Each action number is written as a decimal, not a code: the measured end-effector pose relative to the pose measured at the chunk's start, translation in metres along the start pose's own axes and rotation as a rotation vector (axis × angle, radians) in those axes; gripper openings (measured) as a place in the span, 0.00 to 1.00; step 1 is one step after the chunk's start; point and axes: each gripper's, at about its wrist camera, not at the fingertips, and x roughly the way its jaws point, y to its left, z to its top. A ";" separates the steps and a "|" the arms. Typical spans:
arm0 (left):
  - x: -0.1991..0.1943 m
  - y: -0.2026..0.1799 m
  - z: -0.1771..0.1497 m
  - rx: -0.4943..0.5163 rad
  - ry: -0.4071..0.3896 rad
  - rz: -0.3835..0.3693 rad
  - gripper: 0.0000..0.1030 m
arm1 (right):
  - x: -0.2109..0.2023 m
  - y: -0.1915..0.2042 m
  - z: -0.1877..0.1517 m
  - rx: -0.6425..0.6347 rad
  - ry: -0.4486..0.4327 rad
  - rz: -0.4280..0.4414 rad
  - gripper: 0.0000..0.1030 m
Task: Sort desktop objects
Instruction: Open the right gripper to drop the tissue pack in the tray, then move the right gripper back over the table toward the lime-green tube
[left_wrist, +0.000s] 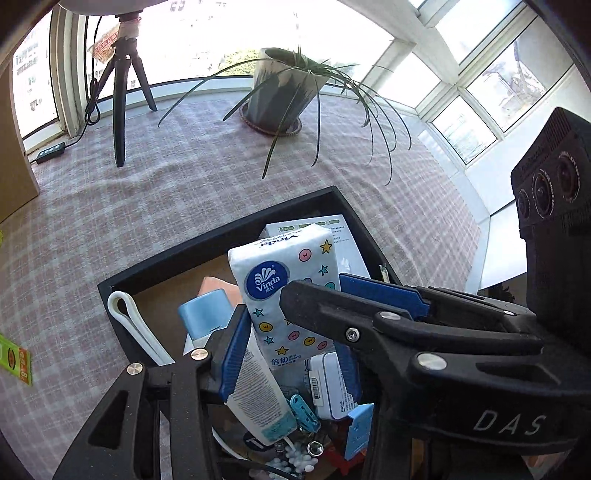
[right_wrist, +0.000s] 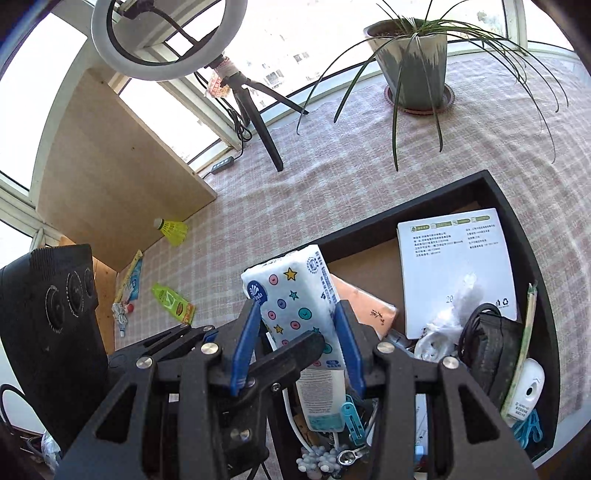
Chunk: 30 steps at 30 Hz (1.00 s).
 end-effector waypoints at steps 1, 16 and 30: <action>0.001 -0.003 0.000 0.013 0.004 0.004 0.40 | -0.003 -0.005 0.000 0.008 -0.004 -0.006 0.41; -0.034 0.084 -0.025 -0.136 -0.046 0.167 0.40 | -0.012 0.006 0.005 0.001 -0.048 0.015 0.41; -0.079 0.219 -0.069 -0.432 -0.104 0.339 0.40 | 0.062 0.115 0.014 -0.229 0.066 0.105 0.41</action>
